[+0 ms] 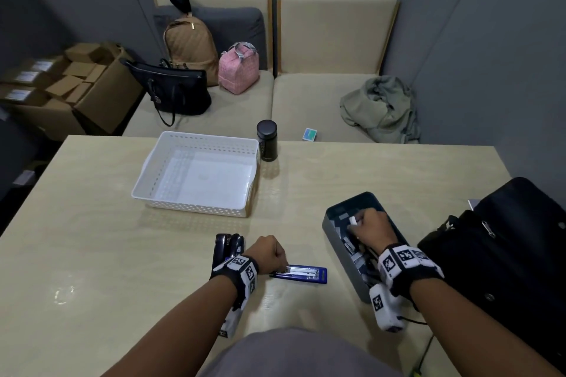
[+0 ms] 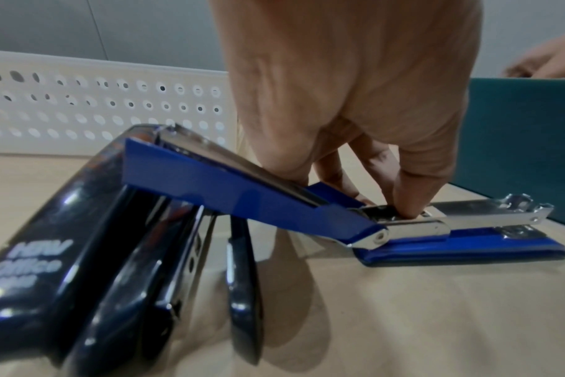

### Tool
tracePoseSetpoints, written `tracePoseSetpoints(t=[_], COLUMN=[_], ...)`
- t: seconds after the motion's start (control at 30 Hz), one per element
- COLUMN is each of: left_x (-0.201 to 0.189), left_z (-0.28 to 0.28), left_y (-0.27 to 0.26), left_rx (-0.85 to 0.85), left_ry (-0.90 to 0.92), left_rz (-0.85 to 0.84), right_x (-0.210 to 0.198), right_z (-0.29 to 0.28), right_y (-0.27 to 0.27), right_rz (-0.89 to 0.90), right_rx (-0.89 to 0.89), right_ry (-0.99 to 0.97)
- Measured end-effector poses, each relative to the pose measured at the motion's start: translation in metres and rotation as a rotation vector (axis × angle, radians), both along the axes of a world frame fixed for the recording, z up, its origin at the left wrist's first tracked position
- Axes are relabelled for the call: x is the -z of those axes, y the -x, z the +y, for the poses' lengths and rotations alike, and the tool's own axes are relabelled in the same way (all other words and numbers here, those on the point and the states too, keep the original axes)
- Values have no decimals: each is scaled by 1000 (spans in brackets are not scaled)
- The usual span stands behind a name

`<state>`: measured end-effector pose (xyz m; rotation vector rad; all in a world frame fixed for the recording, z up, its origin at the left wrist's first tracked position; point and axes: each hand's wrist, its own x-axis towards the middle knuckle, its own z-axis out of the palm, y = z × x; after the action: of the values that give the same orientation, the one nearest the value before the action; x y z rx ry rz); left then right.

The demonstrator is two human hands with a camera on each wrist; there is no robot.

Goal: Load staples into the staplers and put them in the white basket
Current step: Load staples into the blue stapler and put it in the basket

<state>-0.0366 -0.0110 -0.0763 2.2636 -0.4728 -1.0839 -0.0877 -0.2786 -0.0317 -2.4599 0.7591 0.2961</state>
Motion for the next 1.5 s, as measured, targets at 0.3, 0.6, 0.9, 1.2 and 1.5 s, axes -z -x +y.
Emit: tracePoseSetpoints(t=[0.3, 0.6, 0.9, 1.2, 1.5], left_x=[-1, -4, -4, -8, -8], left_z=[-1, 1, 1, 1, 1], left_y=[0, 3, 2, 2, 4], left_rx=[-12, -17, 5, 12, 13], left_ry=[-1, -7, -9, -2, -7], left_rz=[22, 6, -6, 18, -14], right_x=[-68, -43, 3, 18, 16], right_z=[33, 98, 94, 103, 112], right_y=[-14, 2, 27, 42, 41], right_rz=[-390, 58, 1, 43, -13], right_rx=[-62, -380, -663, -761, -827], right_ry=[-399, -650, -40, 129, 243])
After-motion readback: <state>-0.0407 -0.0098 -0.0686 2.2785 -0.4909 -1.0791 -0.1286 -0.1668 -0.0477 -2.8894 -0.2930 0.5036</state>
